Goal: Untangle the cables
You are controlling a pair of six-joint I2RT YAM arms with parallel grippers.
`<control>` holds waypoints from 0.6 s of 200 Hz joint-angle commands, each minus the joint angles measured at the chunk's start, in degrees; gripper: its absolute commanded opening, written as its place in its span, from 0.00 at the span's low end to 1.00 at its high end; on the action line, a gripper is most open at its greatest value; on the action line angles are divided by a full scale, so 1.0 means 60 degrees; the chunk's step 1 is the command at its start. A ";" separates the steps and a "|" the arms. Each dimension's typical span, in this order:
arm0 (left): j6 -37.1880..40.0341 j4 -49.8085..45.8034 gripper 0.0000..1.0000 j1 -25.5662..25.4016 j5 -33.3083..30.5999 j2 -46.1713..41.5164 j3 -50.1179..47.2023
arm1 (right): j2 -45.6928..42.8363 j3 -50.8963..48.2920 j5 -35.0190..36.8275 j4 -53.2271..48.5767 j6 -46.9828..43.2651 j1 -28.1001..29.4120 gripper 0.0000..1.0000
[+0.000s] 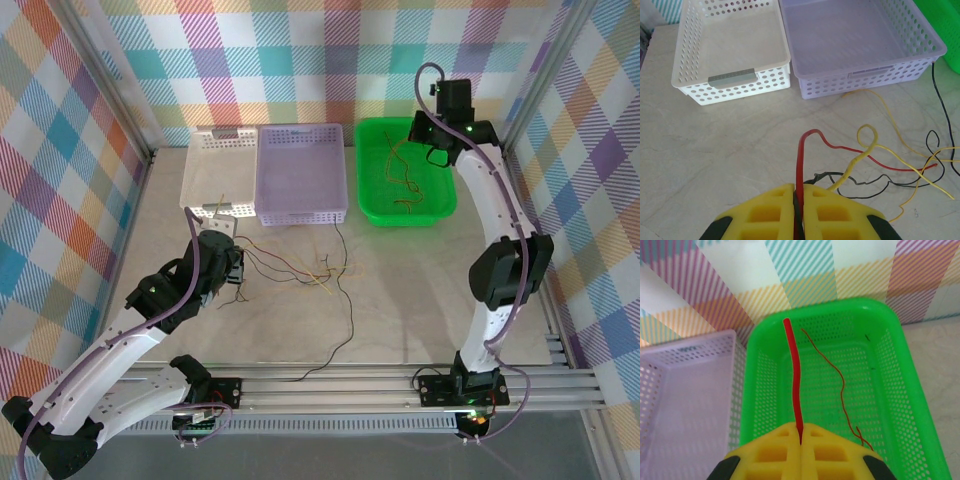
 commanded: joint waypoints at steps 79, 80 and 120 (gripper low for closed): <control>0.0027 0.0058 0.00 0.0079 0.0150 -0.0038 -0.0096 | 0.0761 -0.0981 0.0330 -0.0449 -0.0570 -0.0059 0.00; 0.0027 0.0058 0.00 0.0072 0.0150 -0.0032 -0.0093 | 0.0765 -0.0995 0.0329 -0.0449 -0.0582 -0.0061 0.00; 0.0027 0.0058 0.00 0.0075 0.0126 -0.0064 -0.0118 | 0.1014 -0.1171 0.0328 -0.0658 -0.0696 -0.0056 0.00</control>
